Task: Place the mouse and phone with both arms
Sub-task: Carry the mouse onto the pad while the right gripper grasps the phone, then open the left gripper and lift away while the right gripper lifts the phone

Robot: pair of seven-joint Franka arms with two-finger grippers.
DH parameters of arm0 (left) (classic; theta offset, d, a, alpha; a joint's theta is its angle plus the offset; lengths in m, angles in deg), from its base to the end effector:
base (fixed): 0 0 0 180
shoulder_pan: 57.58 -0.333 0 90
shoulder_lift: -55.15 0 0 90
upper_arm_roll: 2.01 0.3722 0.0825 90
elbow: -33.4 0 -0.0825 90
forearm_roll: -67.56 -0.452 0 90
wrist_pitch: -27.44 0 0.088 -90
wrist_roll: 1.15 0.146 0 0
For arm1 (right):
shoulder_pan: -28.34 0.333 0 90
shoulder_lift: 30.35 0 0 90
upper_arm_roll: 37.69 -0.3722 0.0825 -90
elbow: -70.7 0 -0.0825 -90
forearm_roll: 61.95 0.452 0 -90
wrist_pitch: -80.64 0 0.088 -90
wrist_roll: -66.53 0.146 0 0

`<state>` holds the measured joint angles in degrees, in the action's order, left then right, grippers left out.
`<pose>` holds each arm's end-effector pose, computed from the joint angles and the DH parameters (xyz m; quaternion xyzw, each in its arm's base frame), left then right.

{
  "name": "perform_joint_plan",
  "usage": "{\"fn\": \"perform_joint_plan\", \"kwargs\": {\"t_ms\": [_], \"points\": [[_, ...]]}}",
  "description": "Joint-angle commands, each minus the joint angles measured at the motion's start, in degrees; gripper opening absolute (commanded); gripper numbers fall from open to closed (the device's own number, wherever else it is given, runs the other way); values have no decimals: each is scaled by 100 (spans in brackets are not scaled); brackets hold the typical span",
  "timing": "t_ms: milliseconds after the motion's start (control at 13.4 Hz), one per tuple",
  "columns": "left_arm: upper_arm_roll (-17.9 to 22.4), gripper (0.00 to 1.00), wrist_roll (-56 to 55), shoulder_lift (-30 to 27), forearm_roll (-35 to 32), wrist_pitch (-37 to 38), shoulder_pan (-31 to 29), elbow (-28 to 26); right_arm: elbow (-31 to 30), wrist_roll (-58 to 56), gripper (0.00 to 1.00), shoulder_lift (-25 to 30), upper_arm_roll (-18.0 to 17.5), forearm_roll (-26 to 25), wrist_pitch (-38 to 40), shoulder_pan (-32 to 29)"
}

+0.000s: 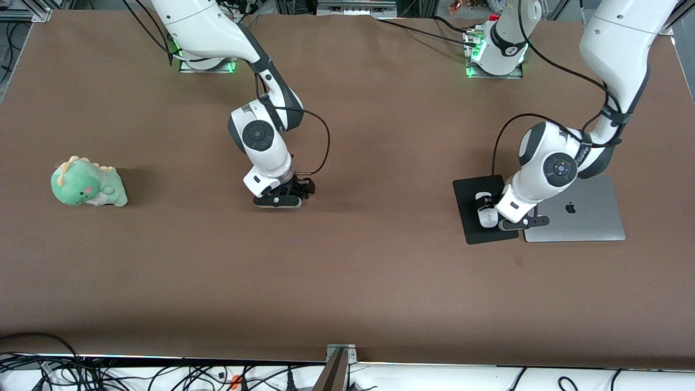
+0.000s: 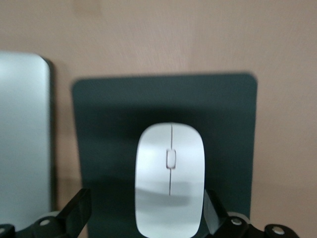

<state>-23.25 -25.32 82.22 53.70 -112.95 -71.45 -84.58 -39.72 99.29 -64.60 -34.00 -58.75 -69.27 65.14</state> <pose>0.6461 -0.0801 0.1707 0.9975 0.0683 -0.0200 0.0030 0.5923 0.3870 0.1366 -0.9988 0.0140 -0.0406 0.0230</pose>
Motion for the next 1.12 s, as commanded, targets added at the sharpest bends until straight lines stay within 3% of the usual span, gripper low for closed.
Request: {"fn": "perform_joint_plan", "kwargs": {"t_ms": [0, 298, 522, 596, 746, 895, 1044], "points": [[-108, 100, 62, -693, -64, 371, -90, 82, -182, 29, 100, 7, 106, -57, -266, 64], [-301, 100, 62, -1133, -38, 1168, -90, 529, -209, 81, 100, -117, 106, -48, -486, 108], [-372, 100, 158, -1256, 602, 3143, -81, 1661, -209, 82, 99, -178, 106, -48, -539, 135], [-372, 100, 290, -1292, 630, 3637, -81, 2022, -209, 64, 92, -178, 106, -48, -530, 135], [-363, 100, 440, -1406, 691, 4377, -90, 2655, -209, 11, 63, -178, 106, -48, -487, 135], [-355, 100, 458, -1406, 700, 5106, -90, 3306, -139, -6, 56, -161, 114, -48, -207, 117], [-346, 100, 467, -1406, 700, 5381, -99, 3624, 202, -102, 53, -82, 246, -74, 546, 109]]}}
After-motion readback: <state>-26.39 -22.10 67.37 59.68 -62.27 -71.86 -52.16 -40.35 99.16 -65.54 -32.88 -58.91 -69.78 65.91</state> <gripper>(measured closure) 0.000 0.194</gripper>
